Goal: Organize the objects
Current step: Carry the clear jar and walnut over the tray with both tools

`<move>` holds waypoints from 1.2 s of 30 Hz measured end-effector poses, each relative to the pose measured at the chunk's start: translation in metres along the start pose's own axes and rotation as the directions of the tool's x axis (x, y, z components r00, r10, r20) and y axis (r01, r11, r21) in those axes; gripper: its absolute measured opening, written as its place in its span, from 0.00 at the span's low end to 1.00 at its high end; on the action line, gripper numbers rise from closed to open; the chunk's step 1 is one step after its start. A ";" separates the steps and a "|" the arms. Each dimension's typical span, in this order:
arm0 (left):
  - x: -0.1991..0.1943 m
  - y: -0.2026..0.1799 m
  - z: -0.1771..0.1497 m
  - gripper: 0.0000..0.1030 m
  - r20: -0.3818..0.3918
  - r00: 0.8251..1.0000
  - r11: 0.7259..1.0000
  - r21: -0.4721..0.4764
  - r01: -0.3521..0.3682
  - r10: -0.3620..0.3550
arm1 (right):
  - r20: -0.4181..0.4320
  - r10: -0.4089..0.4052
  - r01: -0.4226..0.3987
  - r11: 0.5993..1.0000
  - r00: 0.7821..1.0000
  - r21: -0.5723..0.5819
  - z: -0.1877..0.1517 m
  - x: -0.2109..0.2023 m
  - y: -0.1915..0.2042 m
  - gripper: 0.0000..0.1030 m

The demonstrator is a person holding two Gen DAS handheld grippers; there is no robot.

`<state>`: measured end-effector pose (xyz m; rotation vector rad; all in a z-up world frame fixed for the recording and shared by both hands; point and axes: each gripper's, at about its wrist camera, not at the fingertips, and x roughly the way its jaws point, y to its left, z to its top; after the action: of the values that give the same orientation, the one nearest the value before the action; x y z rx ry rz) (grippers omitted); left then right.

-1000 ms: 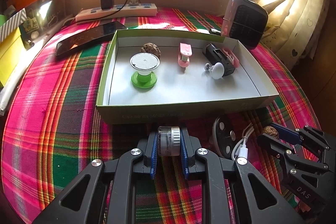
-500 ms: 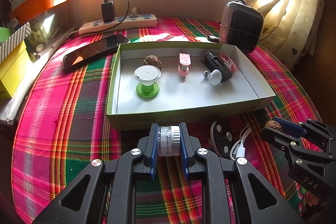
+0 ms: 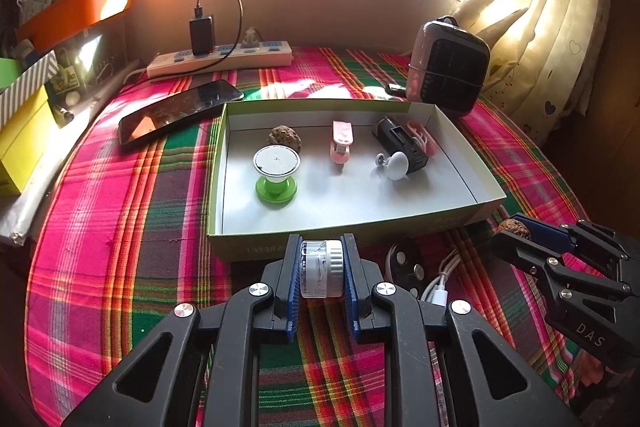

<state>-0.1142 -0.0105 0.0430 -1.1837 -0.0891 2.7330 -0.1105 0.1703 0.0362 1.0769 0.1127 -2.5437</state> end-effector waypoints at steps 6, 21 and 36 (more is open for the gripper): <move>0.001 0.000 0.007 0.17 -0.002 1.000 1.000 -0.008 0.024 -0.024 | 0.020 -0.001 0.001 1.000 1.000 -0.006 0.009 -0.001 0.000 0.29; 0.018 0.002 0.034 0.17 -0.003 0.999 0.999 -0.008 0.041 -0.041 | 0.035 -0.035 0.036 0.999 0.999 -0.006 0.042 0.019 -0.018 0.29; 0.049 0.000 0.047 0.17 -0.026 0.999 0.999 0.012 0.030 -0.030 | -0.019 -0.099 0.098 0.994 0.995 -0.043 0.059 0.060 -0.030 0.29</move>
<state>-0.1820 -0.0011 0.0400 -1.2042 -0.0860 2.6880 -0.2000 0.1667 0.0332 1.1080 0.2290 -2.6053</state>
